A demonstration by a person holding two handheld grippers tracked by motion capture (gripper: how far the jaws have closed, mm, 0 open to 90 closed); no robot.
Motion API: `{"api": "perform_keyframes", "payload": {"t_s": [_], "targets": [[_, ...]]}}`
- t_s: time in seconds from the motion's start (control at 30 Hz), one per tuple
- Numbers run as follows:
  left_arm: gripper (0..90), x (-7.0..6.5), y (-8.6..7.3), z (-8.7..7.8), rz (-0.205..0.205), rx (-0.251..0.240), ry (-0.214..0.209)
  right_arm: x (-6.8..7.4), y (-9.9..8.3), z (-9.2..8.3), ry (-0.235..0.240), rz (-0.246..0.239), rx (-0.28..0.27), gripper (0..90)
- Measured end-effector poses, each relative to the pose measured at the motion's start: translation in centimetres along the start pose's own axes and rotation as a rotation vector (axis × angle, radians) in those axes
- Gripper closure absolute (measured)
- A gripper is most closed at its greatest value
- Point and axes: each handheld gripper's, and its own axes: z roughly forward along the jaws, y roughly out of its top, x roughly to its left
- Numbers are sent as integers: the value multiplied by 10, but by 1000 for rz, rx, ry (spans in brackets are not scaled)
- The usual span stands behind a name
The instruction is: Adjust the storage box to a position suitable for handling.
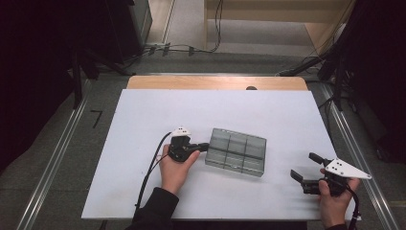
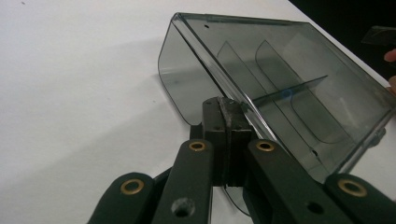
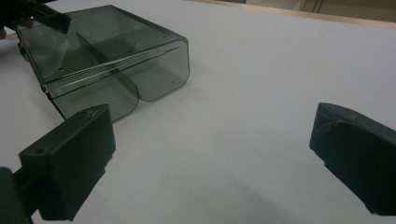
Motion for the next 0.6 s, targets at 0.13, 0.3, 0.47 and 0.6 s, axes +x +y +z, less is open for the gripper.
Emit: {"api": "perform_keyframes", "payload": {"t_s": [0.13, 0.3, 0.47, 0.6], "targets": [[897, -6, -5, 0, -2, 2, -13, 0, 0, 0, 0, 0, 1, 0], [897, -15, -12, 2, 4, 9, -28, 0, 0, 0, 0, -1, 2, 0], [897, -27, -17, 3, 15, 20, -56, 0, 0, 0, -2, 1, 4, 0], [897, -37, -22, 4, 27, 27, -79, -1, 0, 0, -9, 10, 4, 0]]}}
